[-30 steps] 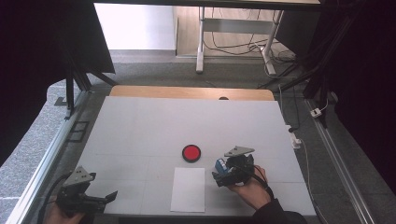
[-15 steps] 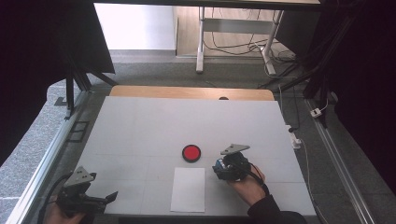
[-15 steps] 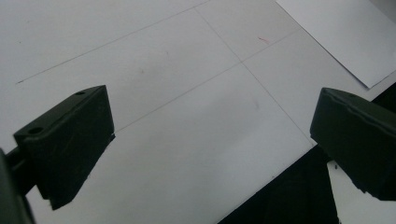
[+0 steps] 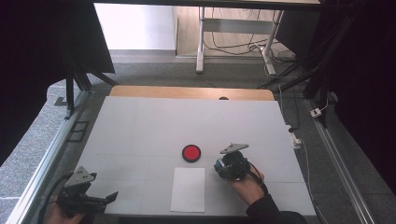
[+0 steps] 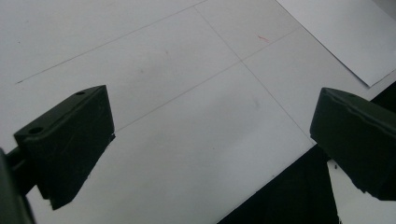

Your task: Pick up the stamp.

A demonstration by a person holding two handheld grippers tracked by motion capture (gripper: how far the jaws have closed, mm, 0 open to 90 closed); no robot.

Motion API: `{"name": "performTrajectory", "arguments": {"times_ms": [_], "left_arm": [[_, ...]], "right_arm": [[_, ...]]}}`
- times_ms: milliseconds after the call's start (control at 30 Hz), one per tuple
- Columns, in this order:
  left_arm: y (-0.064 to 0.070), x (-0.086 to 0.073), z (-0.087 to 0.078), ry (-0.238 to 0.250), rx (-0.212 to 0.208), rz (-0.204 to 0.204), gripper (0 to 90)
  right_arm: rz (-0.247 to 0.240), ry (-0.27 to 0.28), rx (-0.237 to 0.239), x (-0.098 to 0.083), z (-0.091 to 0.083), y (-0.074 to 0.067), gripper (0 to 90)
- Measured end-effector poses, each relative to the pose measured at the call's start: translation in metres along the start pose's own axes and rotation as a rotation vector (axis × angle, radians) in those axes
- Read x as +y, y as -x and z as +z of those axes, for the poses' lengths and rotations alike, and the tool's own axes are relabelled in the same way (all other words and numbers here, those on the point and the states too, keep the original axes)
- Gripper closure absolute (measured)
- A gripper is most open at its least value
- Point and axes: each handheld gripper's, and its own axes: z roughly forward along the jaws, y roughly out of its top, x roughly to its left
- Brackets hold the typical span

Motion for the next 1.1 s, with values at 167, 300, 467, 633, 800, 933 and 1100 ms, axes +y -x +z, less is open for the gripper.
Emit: {"name": "performTrajectory", "arguments": {"times_ms": [167, 300, 467, 633, 800, 933, 1100], "left_arm": [[0.000, 0.000, 0.000, -0.001, 0.002, 0.000, 0.0], [0.000, 0.000, 0.000, -0.001, 0.002, 0.000, 0.0], [0.000, 0.000, 0.000, -0.003, 0.000, 0.001, 0.0], [0.000, 0.000, 0.000, -0.001, 0.000, 0.005, 0.0], [0.000, 0.000, -0.001, 0.002, -0.005, 0.003, 0.0], [-0.001, 0.000, -0.001, 0.006, -0.009, -0.007, 0.0], [-0.003, 0.000, 0.000, 0.004, -0.024, -0.014, 0.0]], "right_arm": [[0.015, -0.005, -0.018, 0.001, 0.000, 0.000, 70.4], [0.023, -0.006, -0.019, 0.001, -0.001, 0.001, 70.7], [0.035, 0.010, -0.001, 0.002, -0.004, 0.004, 70.8], [0.019, 0.011, 0.028, 0.002, -0.008, 0.006, 70.7], [-0.024, 0.026, 0.060, 0.003, -0.014, 0.009, 70.8], [-0.033, 0.054, 0.099, 0.004, -0.020, 0.012, 70.8], [-0.036, 0.108, 0.169, 0.007, -0.030, 0.018, 70.9]]}}
